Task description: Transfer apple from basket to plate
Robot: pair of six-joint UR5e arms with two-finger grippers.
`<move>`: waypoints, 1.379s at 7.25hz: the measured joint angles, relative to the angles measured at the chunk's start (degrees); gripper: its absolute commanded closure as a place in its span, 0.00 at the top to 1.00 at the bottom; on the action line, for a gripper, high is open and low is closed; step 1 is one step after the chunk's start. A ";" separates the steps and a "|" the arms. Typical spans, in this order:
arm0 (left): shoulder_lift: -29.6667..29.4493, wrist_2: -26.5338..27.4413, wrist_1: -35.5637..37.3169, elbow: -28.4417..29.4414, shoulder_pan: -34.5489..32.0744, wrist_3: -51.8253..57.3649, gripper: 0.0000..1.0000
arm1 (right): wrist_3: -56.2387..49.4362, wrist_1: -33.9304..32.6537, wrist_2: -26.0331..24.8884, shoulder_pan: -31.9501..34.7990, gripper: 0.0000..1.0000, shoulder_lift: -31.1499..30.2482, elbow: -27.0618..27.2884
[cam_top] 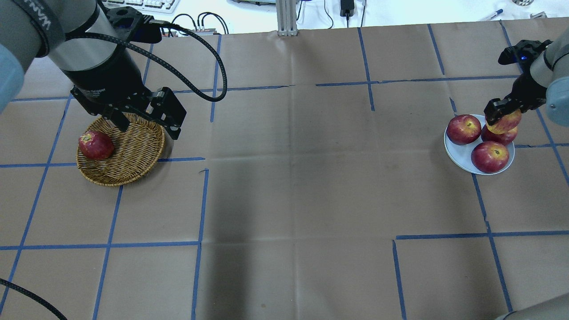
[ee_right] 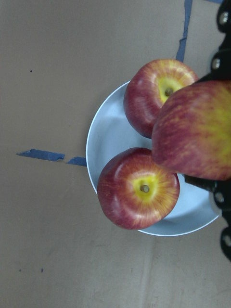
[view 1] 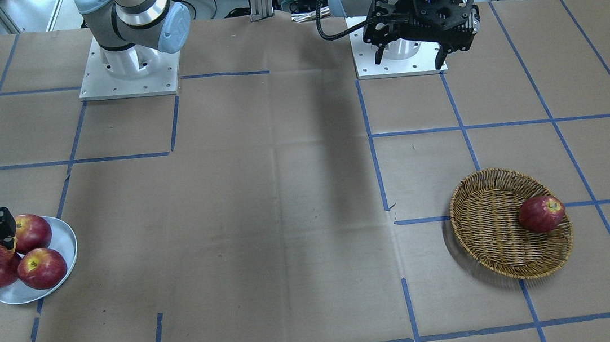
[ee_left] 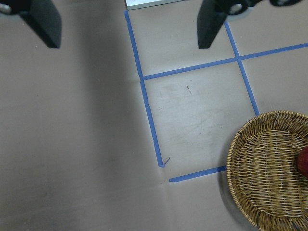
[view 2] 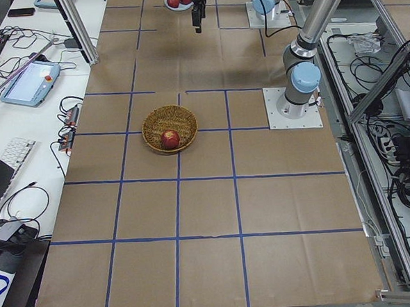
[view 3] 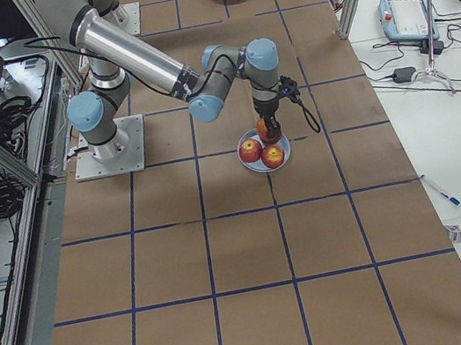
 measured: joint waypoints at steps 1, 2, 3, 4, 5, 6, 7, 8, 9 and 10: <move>0.00 0.00 0.00 0.00 0.00 0.02 0.99 | -0.06 -0.65 0.05 -0.03 0.47 0.72 0.49; 0.00 0.00 0.00 0.00 0.00 0.04 0.99 | -0.08 -0.91 0.06 -0.05 0.68 1.36 0.66; 0.00 0.00 0.00 0.00 0.00 0.02 0.99 | -0.12 -1.00 0.03 -0.06 0.99 1.70 0.71; 0.03 0.00 0.00 -0.01 0.00 0.01 0.99 | -0.07 -0.85 -0.07 -0.06 1.00 1.54 0.71; 0.04 0.00 0.01 0.00 0.00 0.00 0.99 | 0.07 -0.49 -0.23 -0.08 1.00 1.25 0.69; 0.03 0.00 0.00 -0.03 0.00 0.00 0.99 | 0.15 0.16 -0.32 -0.12 1.00 0.96 0.47; 0.02 0.00 0.00 -0.06 0.00 0.00 0.99 | 0.29 2.08 -0.36 -0.04 1.00 0.11 -0.21; 0.01 0.00 -0.01 -0.07 0.00 0.02 0.99 | 1.04 5.92 -0.34 0.31 1.00 -1.89 -1.50; 0.01 -0.02 -0.03 -0.08 0.00 0.04 0.99 | 2.35 10.22 -0.27 1.03 1.00 -4.19 -2.85; 0.01 -0.05 -0.02 -0.09 0.00 0.02 0.99 | 5.03 14.69 -0.23 2.87 1.00 -6.73 -3.90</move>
